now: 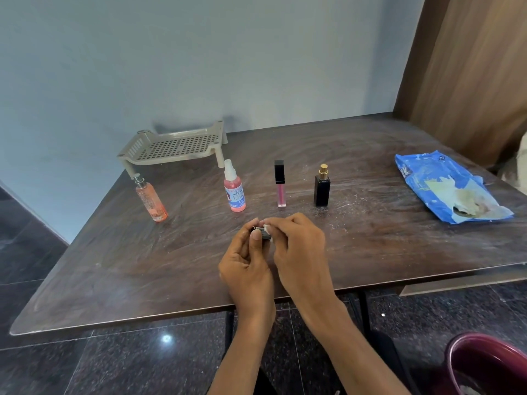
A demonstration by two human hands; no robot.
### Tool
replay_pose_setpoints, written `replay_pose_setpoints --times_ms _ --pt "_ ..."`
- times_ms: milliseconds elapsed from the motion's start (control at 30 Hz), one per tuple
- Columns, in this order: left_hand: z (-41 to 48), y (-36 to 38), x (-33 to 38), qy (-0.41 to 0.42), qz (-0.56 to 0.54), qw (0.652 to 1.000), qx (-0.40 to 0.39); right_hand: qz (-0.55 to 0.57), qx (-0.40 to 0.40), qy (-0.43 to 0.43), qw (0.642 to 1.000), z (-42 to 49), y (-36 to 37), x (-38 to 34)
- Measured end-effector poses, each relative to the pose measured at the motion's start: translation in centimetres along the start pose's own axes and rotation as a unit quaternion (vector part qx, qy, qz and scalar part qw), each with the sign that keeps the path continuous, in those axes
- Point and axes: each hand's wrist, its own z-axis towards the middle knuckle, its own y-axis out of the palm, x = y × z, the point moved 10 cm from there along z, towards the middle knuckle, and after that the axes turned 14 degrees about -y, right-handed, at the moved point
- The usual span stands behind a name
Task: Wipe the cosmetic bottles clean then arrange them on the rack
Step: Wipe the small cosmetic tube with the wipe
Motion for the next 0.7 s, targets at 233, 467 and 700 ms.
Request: replay_pose_setpoints --times_ms 233,467,700 --pt "0.1 0.2 -0.1 -0.003 -0.031 0.999 -0.017 -0.041 -0.001 0.065 0.997 -1.8 -3.0 4.5" --pt "0.6 -0.3 1.2 0.002 -0.075 0.997 0.0 0.113 0.058 0.206 0.97 -3.9 -5.4 7.2" --pt "0.3 0.9 3.0 0.008 -0.072 0.997 -0.033 0.387 0.119 0.339 0.849 -5.5 -2.3 7.4"
